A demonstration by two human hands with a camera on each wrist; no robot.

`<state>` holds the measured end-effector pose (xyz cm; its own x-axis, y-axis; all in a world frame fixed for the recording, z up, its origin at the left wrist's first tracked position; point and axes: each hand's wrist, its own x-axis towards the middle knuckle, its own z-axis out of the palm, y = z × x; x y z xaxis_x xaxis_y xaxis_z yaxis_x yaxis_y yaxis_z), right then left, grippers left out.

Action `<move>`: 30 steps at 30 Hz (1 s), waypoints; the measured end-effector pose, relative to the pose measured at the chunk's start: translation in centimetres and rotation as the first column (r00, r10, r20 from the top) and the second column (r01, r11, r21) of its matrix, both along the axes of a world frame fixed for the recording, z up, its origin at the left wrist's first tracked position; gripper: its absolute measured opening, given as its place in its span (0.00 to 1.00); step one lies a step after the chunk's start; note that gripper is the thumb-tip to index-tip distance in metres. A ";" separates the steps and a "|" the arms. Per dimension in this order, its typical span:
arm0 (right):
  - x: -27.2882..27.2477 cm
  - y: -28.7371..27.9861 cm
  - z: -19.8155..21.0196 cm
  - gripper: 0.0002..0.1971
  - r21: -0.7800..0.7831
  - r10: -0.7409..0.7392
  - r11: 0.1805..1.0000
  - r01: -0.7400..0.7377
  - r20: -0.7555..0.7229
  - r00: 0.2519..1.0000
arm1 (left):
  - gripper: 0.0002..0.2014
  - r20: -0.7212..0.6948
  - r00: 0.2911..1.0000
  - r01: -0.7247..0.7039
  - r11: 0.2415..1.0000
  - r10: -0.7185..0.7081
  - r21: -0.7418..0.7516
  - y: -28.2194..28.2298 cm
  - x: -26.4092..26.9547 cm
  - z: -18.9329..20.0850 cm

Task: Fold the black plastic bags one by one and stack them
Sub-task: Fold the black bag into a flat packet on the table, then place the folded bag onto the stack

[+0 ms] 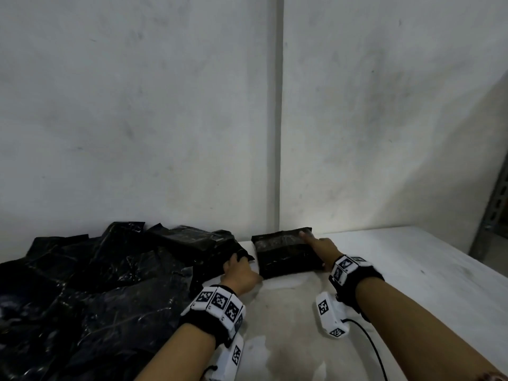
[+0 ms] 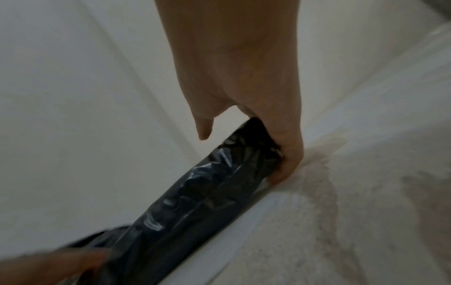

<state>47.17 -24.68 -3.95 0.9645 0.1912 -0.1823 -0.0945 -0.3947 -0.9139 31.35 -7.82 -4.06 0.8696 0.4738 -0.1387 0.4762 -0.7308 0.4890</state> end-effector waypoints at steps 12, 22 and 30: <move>-5.3 2.8 2.1 0.41 -0.643 0.478 0.722 -0.257 0.195 0.856 | 0.34 0.045 0.999 -0.019 0.997 0.022 -0.074 -1.3 -0.7 0.9; -14.9 7.0 7.6 0.09 -0.181 0.531 0.845 -0.504 0.408 0.743 | 0.02 0.507 0.841 0.030 0.919 0.189 -0.392 0.8 -9.0 6.0; -21.9 12.4 4.6 0.18 -0.263 0.641 0.762 -0.592 0.180 0.746 | 0.10 0.362 0.820 -0.376 0.894 0.444 -0.245 8.0 -19.9 6.2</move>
<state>25.27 -12.30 0.60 0.6623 0.7476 -0.0499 0.4421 -0.4437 -0.7795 11.45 0.21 2.11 0.5949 0.8004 0.0741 0.4534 -0.4102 0.7913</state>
